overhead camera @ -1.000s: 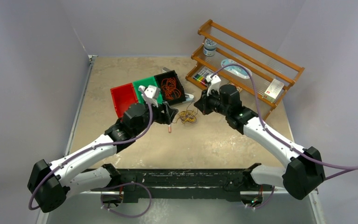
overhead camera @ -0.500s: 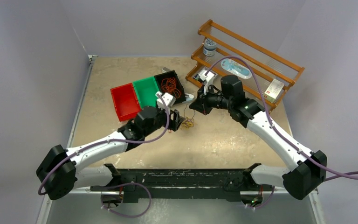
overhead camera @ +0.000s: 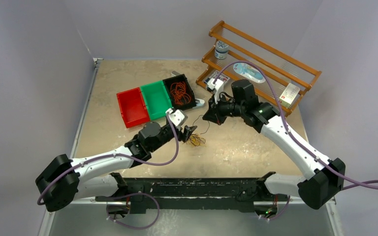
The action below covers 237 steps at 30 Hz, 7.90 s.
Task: Untangle the cables
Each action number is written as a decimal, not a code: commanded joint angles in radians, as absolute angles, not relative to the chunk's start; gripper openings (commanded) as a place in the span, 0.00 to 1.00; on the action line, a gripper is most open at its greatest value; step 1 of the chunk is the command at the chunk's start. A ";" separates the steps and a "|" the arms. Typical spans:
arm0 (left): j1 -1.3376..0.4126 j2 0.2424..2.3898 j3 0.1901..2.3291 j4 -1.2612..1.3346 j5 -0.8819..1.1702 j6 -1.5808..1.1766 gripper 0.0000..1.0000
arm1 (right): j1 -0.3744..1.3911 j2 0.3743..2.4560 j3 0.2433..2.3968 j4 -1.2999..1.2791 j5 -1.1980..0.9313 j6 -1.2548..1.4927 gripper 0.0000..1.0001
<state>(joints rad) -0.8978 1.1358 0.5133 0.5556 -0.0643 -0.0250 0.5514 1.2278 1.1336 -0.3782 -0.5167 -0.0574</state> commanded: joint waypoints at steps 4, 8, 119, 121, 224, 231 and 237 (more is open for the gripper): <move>-0.899 1.135 0.519 0.683 0.007 0.058 0.60 | 0.554 1.231 1.169 -0.384 -0.572 -0.093 0.00; -0.899 1.195 0.528 0.722 0.001 0.078 0.57 | 0.555 1.222 1.173 -0.382 -0.605 -0.089 0.00; -0.899 1.240 1.544 -0.116 -0.287 -0.336 0.00 | 0.670 1.767 0.522 1.360 -0.464 0.256 0.33; -0.899 1.250 1.581 -0.136 -0.292 -0.328 0.00 | 0.670 1.782 0.510 1.384 -0.466 0.267 0.33; -0.897 1.586 2.555 0.196 -0.416 0.421 0.00 | 0.723 1.770 0.392 1.138 -0.214 0.335 0.56; -0.898 1.596 2.599 0.320 -0.385 0.594 0.00 | 0.724 1.695 0.368 1.055 -0.198 0.349 0.57; -0.899 1.570 2.603 0.353 -0.360 0.667 0.00 | 0.723 1.639 0.352 0.963 -0.189 0.372 0.56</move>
<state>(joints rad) -0.8978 1.6047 2.5671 0.2646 -0.3981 0.5697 0.7200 1.6836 0.3672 1.0588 -0.2180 0.3443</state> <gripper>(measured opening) 0.011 0.565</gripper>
